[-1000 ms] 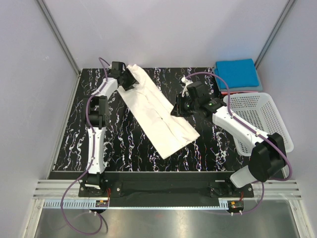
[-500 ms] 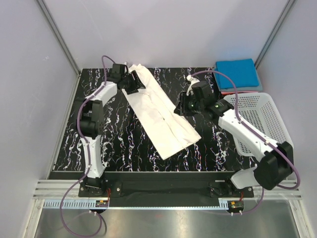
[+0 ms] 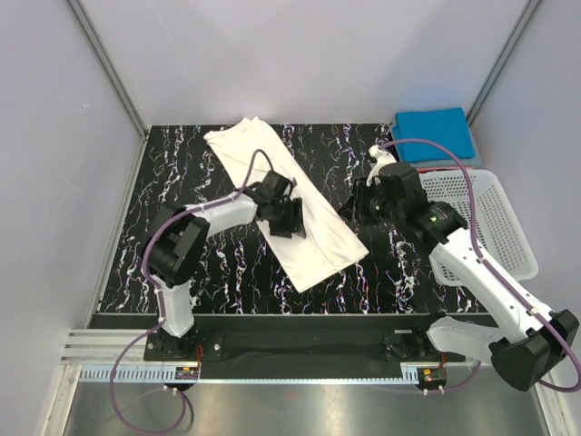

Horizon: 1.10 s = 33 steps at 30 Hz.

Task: Fold and stack the t-shirts
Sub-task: Fold the tshirt

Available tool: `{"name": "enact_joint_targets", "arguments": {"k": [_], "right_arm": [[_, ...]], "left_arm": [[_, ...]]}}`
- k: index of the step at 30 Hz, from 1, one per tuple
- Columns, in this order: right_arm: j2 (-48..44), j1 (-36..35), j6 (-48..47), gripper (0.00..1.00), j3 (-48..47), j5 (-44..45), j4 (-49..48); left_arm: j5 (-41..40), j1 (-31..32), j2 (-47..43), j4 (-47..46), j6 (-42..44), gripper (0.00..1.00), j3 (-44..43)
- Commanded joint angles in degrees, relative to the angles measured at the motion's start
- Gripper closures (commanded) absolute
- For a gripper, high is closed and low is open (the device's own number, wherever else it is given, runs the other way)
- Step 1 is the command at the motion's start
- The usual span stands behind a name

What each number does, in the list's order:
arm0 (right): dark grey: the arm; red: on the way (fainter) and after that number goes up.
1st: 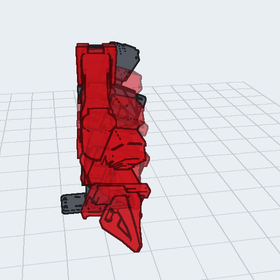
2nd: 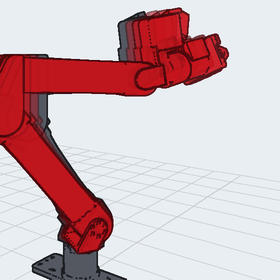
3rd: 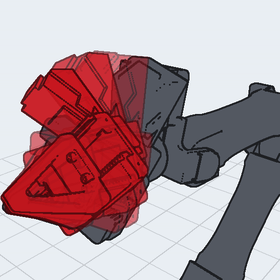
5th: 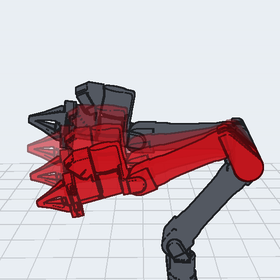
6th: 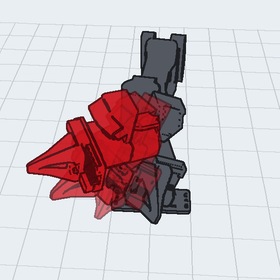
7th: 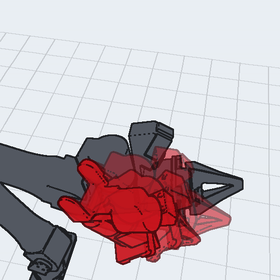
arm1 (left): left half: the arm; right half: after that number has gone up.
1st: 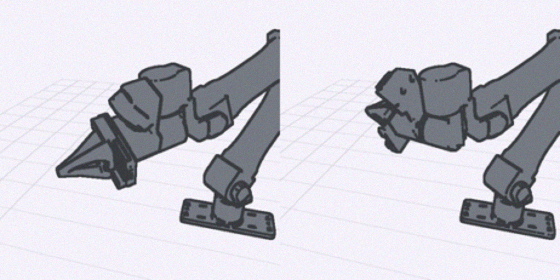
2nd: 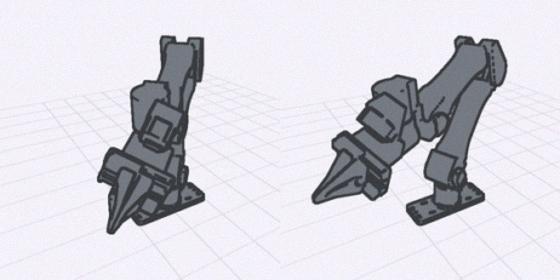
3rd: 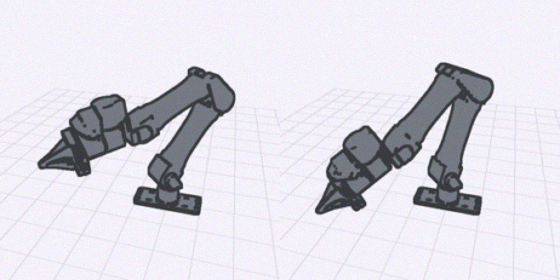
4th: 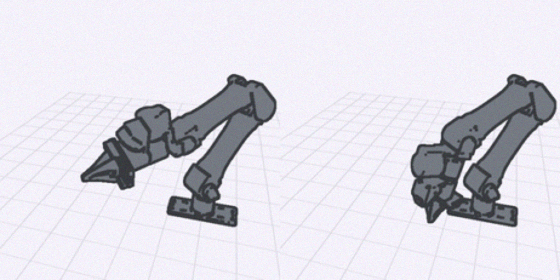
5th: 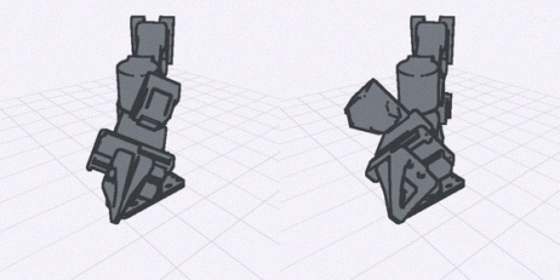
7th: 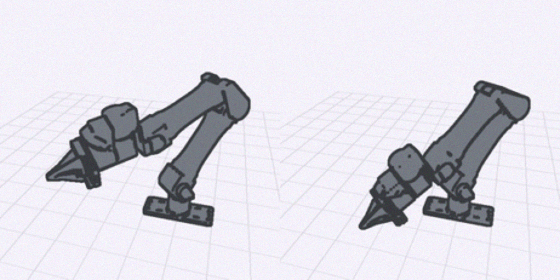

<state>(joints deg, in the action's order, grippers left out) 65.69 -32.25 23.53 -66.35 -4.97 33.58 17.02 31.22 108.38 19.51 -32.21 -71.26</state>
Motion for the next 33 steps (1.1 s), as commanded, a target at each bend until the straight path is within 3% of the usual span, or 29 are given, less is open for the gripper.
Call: {"name": "enact_joint_targets", "arguments": {"k": [1,5,11,15,19,23,24,27,30,33], "right_arm": [[-2.41,0.17,0.64,0.68,1.74,1.63,3.15],[-4.6,0.17,1.08,0.68,4.11,0.5,3.68],[-5.75,0.17,2.48,0.68,8.77,-1.09,4.47],[-3.21,0.17,3.8,0.68,12.28,-3.02,3.87],[-0.22,-0.09,6.96,0.69,17.65,-9.51,-3.5],[3.03,-0.71,10.56,0.69,23.7,-11.98,-10.28],[3.65,-0.8,11.27,0.68,24.5,-12.69,-11.86],[6.55,-2.55,13.82,0.66,26.62,-14.28,-18.01],[9.28,-4.22,15.05,0.66,27.67,-14.36,-20.56],[10.42,-4.84,16.37,0.66,29.25,-14.54,-23.02]], "left_arm": [[-6.97,3.22,-3.79,3.86,-2.41,0.46,2.35],[-14.1,5.51,-4.05,8.7,-6.46,0.48,7.61],[-20.87,5.6,-11.51,10.46,-11.04,0.48,19.12],[-31.14,4.82,-17.22,18.79,-10.34,0.46,20.99],[-34.24,3.5,-22.23,22.85,-10.86,0.44,21.69],[-27.06,3.58,-29.78,16.92,-9.72,0.43,23.18],[-20.42,3.58,-30.85,14.62,-8.85,0.43,23.97],[-11.25,4.19,-33.22,7.86,-9.27,0.45,26.87],[-7.53,6.04,-32.62,5.46,-9.37,0.51,27.67],[-9.09,7.62,-31.65,6.15,-9.19,0.54,27.32]]}}
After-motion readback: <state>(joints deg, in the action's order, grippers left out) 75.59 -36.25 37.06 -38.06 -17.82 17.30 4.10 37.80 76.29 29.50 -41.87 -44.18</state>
